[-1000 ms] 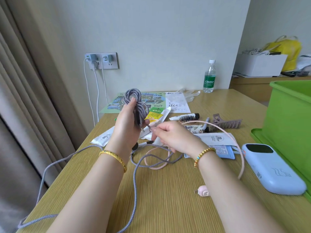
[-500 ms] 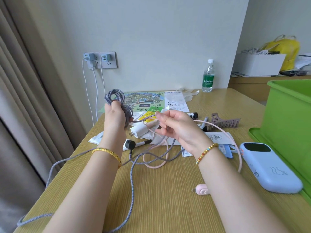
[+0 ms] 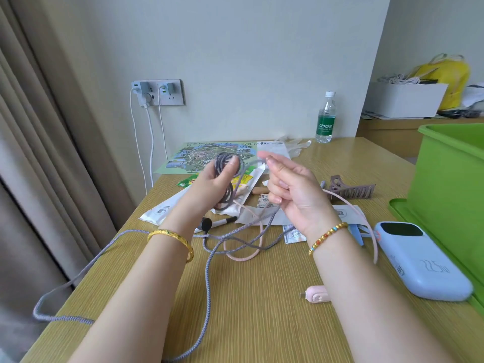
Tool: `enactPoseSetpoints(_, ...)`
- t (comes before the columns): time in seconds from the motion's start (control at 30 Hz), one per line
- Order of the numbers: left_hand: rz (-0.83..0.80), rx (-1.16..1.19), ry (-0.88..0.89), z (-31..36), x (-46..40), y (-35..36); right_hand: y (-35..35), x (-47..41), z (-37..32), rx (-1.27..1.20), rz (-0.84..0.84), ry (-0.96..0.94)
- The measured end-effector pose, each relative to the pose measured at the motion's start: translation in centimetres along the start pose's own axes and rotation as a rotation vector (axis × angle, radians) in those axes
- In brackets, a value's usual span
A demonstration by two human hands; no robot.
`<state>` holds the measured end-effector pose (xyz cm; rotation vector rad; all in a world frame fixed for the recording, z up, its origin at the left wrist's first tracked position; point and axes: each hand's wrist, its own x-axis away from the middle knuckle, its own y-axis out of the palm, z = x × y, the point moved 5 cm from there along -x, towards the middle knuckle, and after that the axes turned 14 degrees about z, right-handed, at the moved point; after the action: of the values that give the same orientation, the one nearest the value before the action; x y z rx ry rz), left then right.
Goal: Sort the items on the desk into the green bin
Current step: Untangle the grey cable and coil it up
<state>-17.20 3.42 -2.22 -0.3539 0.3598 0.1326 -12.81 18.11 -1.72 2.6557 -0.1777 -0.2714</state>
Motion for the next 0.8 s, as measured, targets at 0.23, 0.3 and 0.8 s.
enactPoseSetpoints(0.23, -0.285, -0.060, 0.251, 1.0, 1.5, 2.5, -0.6, -0.5, -0.3, 0.004, 0.040, -0.097)
enactPoseSetpoints(0.3, -0.289, -0.139, 0.235, 0.4, 1.4, 2.5, -0.3, -0.2, -0.2, 0.081, 0.007, -0.137)
enactPoseSetpoints(0.8, -0.186, -0.009, 0.045, 1.2, 1.8, 1.6, -0.5, -0.4, 1.6, 0.251, -0.017, 0.112)
